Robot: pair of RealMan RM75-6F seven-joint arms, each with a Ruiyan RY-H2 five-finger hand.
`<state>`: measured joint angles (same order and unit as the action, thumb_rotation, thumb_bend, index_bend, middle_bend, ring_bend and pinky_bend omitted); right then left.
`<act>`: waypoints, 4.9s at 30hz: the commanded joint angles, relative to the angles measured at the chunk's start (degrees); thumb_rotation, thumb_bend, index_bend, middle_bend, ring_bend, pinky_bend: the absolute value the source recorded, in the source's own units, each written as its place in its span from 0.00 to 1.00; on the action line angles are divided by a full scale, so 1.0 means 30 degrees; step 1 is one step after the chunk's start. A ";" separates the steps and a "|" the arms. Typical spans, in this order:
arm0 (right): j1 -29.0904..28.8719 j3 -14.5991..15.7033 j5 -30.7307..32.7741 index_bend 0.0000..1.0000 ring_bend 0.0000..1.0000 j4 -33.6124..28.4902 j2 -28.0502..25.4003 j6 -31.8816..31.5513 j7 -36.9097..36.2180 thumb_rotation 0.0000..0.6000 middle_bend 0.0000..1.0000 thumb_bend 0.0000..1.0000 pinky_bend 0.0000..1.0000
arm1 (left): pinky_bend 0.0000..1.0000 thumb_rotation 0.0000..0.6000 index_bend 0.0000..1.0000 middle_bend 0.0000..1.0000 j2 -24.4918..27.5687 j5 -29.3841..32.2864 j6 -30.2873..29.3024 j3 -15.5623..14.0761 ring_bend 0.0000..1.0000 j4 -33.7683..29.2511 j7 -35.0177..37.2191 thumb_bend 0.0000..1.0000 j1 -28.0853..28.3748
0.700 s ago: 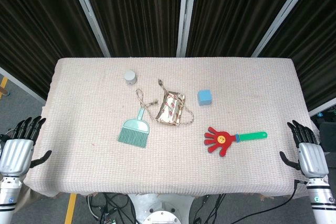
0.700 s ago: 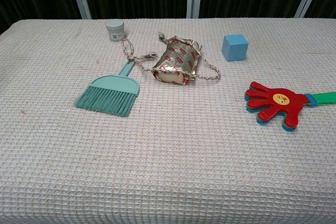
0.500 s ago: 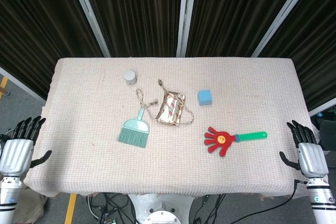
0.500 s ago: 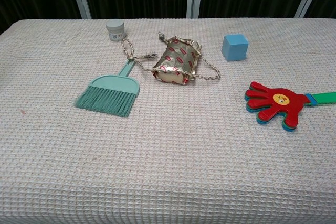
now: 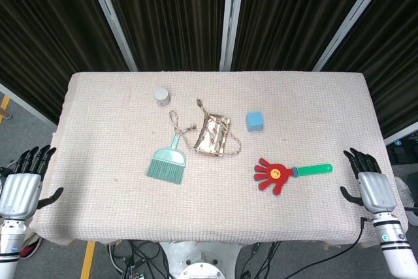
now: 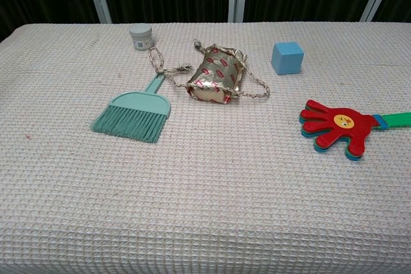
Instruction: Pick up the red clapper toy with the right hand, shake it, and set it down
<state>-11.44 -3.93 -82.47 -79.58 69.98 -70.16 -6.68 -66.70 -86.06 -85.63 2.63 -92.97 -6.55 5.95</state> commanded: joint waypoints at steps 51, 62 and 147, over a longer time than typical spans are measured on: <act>-0.5091 -0.0192 0.2025 0.47 0.00 0.0900 0.4022 0.5219 0.4459 1.00 0.00 0.22 0.00 | 0.08 1.00 0.07 0.07 -0.0847 0.0671 0.0597 -0.0184 0.00 0.2002 0.1925 0.20 -0.0310; -0.5054 -0.0146 0.0984 0.72 0.00 0.1589 0.4431 0.4019 0.3207 1.00 0.05 0.28 0.00 | 0.08 1.00 0.07 0.07 -0.0854 0.0683 0.0651 -0.0191 0.00 0.2014 0.1957 0.20 -0.0314; -0.5064 -0.2704 0.3980 1.00 0.76 -0.4569 0.1614 0.3812 -0.1998 1.00 0.70 0.54 0.96 | 0.14 1.00 0.07 0.05 -0.0948 0.0967 0.1332 -0.0341 0.00 0.2376 0.2858 0.20 -0.0277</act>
<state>-26.13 -10.36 -75.39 -88.92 75.59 -60.38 -5.93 -69.53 -83.19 -81.67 1.62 -85.86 2.00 5.13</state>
